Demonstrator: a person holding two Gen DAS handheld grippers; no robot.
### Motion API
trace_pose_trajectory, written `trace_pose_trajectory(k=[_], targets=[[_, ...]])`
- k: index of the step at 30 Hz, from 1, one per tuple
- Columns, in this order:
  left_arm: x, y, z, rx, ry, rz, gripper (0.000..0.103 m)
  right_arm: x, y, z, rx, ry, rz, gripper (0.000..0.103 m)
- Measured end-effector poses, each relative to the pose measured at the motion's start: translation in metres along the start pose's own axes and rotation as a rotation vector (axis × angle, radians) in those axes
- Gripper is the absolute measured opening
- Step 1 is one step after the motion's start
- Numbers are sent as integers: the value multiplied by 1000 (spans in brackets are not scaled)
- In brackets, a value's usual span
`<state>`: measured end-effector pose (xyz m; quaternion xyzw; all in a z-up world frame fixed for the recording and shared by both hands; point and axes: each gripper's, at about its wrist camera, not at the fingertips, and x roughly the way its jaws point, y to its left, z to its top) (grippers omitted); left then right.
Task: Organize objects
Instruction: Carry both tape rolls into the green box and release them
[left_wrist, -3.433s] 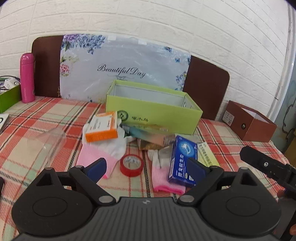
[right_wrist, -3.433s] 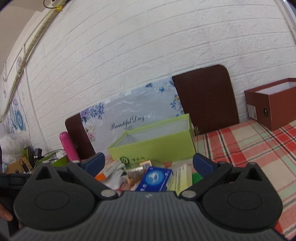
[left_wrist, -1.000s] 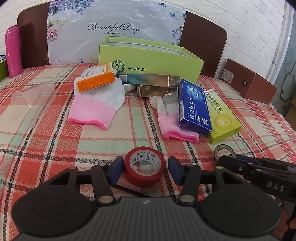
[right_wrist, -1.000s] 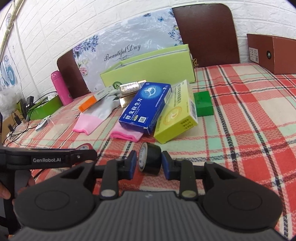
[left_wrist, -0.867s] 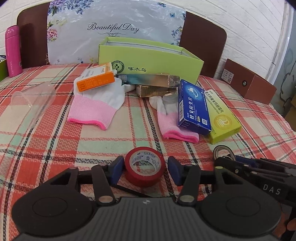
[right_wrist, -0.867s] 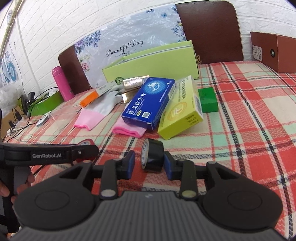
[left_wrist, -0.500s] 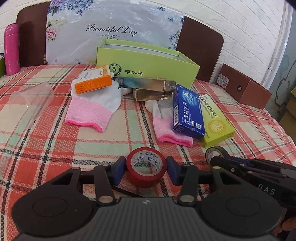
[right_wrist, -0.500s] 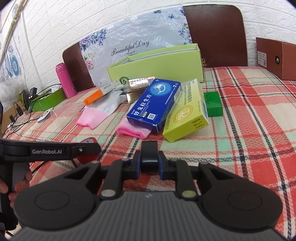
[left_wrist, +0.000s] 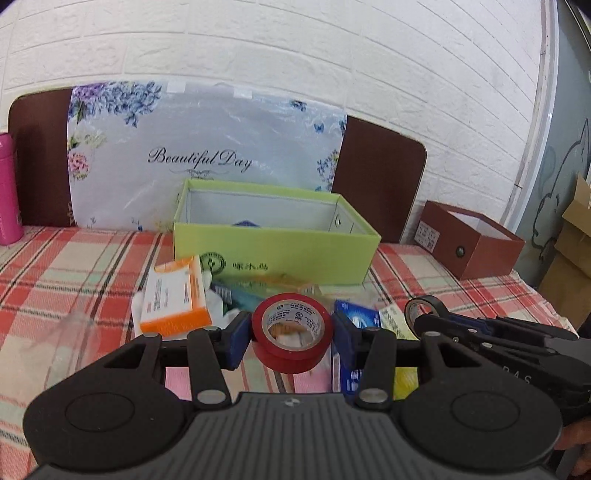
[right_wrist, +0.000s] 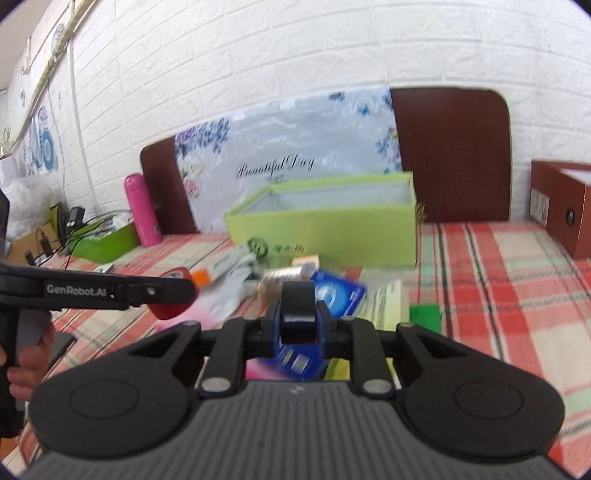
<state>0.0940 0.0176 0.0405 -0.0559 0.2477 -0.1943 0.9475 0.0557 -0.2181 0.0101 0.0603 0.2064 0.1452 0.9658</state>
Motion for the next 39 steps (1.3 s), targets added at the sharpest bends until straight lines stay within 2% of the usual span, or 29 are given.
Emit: trace_pose_trajectory(k=[4,8,12,17,21,23,24,25,27,29,31,33,39], targets=[[21,2,32,-1,-33,-8,50,22,-7,27,-34,-39,-31,18],[55,8,62,-66,-28,-37,50,53,-20,55,-69,-63,-81,18],[98,8,86,-104,-32,-17,50,91,-37,78,-75,-63,-105,18],[148,10,100,-137,2,-23,50,143,-47,84,-170,-18,-154,18],[172,13,101,-143,4,-38,51,169,-58,83,-153,8,-152,18],[176,13,99,-123,-31,-18,74,178,-62,81,-150,9,-141,20],[177,13,99,-108,-36,19,91,181,-63,81,-154,10,-139,36],[176,14,97,-101,-50,45,92,181,-63,79,-155,8,-147,62],[174,21,94,-99,-43,45,92,173,-63,75,-166,-37,-166,74],[172,29,91,-132,-26,37,92,162,-62,73,-189,-76,-194,82],[167,34,89,-163,-8,40,92,150,-61,71,-196,-117,-222,98],[158,33,87,-169,-7,38,92,139,-60,71,-195,-136,-226,103],[121,13,82,-124,-17,42,92,111,-53,68,-173,-126,-210,103]])
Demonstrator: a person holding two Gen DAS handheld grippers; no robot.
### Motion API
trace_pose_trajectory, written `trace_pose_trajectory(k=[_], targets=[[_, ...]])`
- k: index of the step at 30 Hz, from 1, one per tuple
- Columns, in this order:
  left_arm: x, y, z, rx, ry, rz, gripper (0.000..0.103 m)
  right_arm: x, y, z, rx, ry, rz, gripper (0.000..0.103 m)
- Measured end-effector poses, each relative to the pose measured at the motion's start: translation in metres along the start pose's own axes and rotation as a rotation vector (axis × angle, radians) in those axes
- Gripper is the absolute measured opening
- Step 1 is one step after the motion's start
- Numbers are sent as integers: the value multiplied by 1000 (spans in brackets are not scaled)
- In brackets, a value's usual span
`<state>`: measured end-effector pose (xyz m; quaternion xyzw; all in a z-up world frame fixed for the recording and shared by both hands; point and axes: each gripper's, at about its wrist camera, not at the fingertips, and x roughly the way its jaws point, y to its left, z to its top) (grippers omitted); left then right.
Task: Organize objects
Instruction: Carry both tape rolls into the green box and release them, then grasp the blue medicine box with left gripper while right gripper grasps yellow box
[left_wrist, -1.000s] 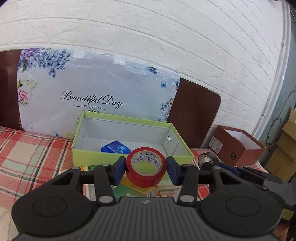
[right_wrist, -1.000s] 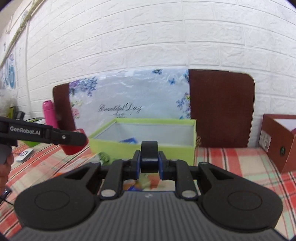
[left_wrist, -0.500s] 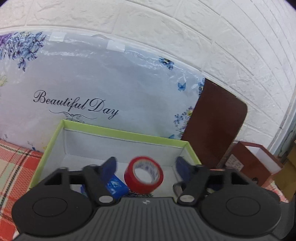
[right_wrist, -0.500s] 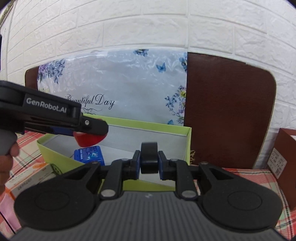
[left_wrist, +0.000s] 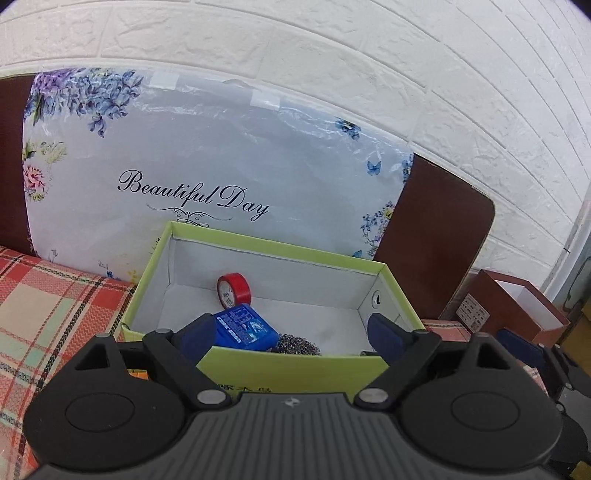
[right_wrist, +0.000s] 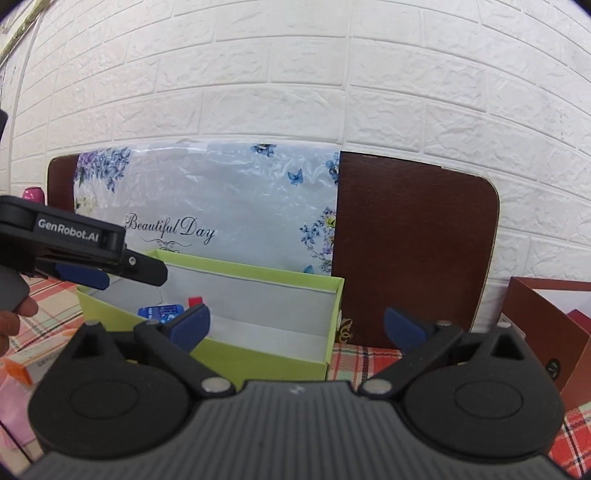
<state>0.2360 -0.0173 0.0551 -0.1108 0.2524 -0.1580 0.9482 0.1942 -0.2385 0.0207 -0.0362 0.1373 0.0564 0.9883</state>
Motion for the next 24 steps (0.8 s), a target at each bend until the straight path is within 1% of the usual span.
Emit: trace_pose_trajectory(k=[6,10,14,17,21,24], targets=[[-43,-17,-19,41,20,-9,92,-45,10,-3,14,6,30,103],[-73,-25,-44,75,22,-10,92,-79,17,-12,35,6,64,103],[-100,-26,-72,73,6,-3,92,-109,24,-29,47,16,98,103],[-113,-21,-91,52,7,6,92,-126,30,-46,63,42,92,103],[-125,-12,-116,26,15,41,92,-140,33,-73,148,102,110,103],[-128,-2,-136,-3,44,70,92,-143,40,-93,173,158,101,103]])
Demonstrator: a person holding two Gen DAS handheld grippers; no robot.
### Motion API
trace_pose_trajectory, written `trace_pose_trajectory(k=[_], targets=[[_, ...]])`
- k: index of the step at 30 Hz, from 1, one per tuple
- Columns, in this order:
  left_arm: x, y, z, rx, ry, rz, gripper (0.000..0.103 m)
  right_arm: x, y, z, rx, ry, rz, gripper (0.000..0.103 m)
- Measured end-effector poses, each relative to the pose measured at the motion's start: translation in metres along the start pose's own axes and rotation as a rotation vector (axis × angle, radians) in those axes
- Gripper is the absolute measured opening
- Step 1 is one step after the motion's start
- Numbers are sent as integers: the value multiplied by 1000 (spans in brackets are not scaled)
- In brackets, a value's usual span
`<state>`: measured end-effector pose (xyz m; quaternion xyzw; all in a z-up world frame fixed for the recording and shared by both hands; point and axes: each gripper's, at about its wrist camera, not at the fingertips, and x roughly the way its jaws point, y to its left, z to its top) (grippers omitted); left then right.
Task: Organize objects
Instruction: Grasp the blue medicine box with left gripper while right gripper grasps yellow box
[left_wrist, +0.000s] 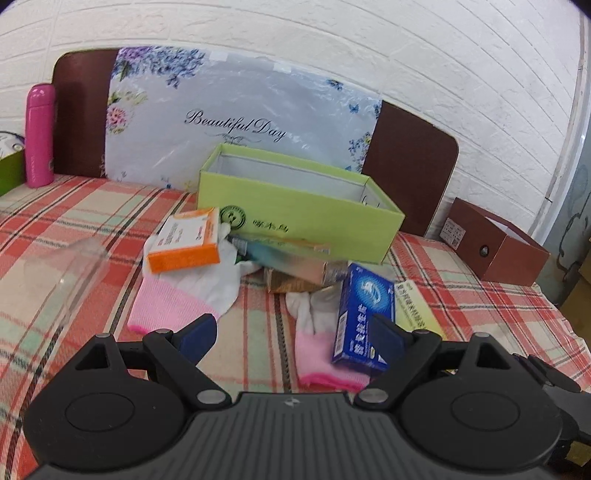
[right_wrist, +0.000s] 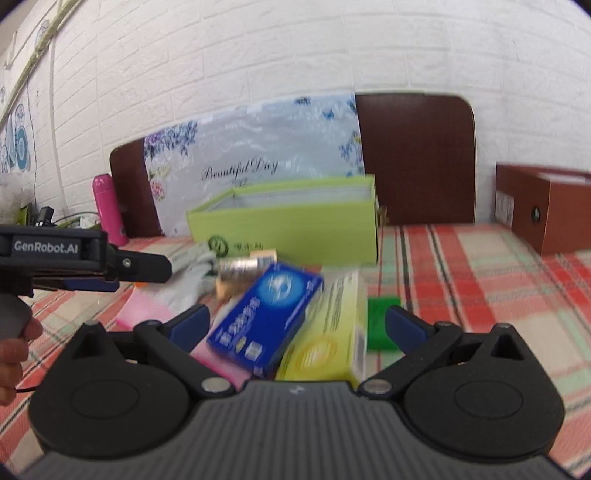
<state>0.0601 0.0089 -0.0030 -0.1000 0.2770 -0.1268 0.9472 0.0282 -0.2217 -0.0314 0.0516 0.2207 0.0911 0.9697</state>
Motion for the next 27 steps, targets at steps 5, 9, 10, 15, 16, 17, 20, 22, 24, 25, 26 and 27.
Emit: trace_pose_trajectory(k=[5,9,10,15,16,17,20,22,24,25,26,27], targets=[[3,18,-19,-64,52,32,92,9,4,-20,20,85,-7,103],[4,19,-23,-67,49,36,92,5,6,-20,-11,57,-45,103],[4,18,-23,-62,44,34,92,5,8,-20,-40,50,-80,103],[2,6,-25,-22,38,-11,92,14,17,-20,-185,72,-183,97],[2,5,-25,-15,37,-17,92,17,20,-21,-208,86,-176,94],[1,3,-25,-9,38,-23,92,22,24,-21,-236,106,-177,93],[0,1,-24,-7,40,-35,92,34,32,-24,-296,144,-193,83],[1,0,-22,-13,43,-46,92,39,34,-24,-307,152,-205,75],[4,-4,-20,-8,47,-62,92,40,31,-22,-289,153,-212,69],[6,-7,-18,0,48,-72,92,39,28,-22,-274,152,-202,69],[9,-11,-17,11,45,-81,92,37,25,-20,-254,148,-190,69],[13,-15,-16,24,43,-88,92,35,22,-20,-237,147,-181,68]])
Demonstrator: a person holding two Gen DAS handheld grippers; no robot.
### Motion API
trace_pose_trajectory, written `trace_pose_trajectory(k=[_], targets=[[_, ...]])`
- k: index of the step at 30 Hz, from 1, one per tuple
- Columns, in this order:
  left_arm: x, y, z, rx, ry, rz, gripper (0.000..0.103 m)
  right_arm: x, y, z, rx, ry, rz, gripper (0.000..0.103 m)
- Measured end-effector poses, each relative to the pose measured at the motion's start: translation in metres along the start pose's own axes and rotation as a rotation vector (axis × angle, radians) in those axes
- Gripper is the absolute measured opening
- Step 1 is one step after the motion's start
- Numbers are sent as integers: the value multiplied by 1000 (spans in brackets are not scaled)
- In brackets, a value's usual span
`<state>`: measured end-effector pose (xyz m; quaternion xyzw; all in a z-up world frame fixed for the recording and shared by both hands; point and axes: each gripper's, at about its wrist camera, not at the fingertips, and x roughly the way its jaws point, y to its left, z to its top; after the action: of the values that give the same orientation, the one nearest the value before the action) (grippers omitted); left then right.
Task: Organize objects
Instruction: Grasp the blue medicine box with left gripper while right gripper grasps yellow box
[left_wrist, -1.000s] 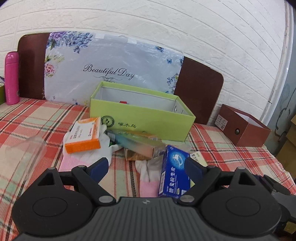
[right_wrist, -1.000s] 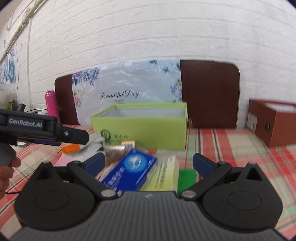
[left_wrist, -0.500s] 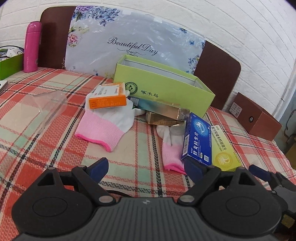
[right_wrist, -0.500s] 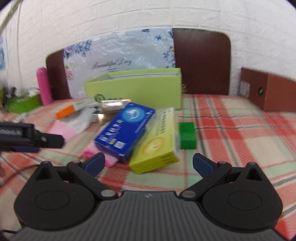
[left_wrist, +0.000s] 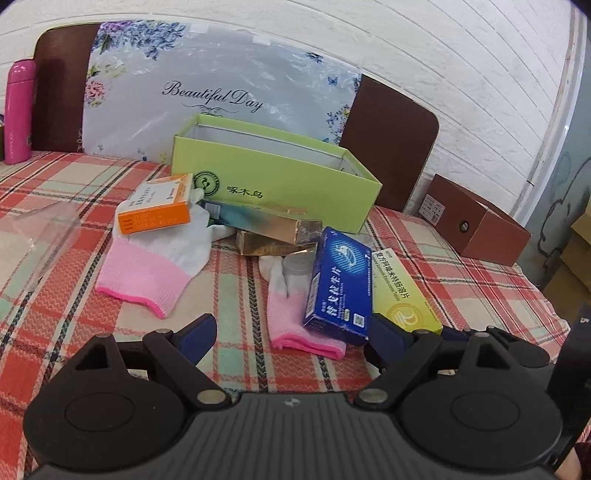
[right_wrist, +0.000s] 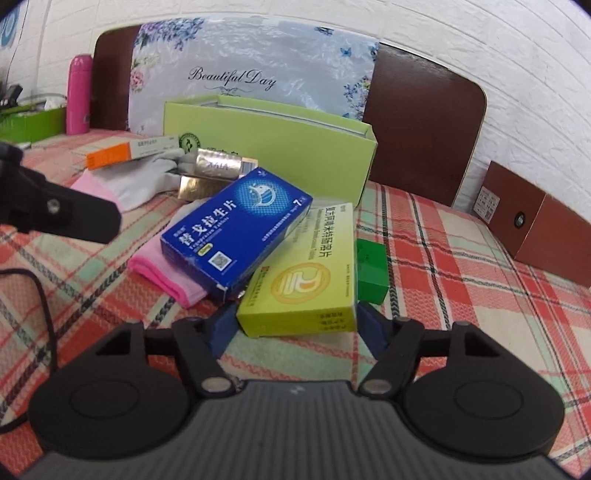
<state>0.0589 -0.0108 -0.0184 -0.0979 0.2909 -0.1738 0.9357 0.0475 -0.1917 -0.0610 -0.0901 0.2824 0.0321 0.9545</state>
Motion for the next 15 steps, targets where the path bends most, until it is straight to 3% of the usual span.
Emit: trace_pose_trajectory(k=[6,11,14,15], targets=[[37,-25,7,74,40,-48,92,-14,-23,-8,126,19,101,68],[75,-35,6,146,95,0,91,-29,-35,-18,166,39,124,69],[82,-34,3,174,104,5,79,-34,-38,-22,180,48,130,69],[81,-35,2,193,100,19,68,-34,-39,-23,186,51,135,69]])
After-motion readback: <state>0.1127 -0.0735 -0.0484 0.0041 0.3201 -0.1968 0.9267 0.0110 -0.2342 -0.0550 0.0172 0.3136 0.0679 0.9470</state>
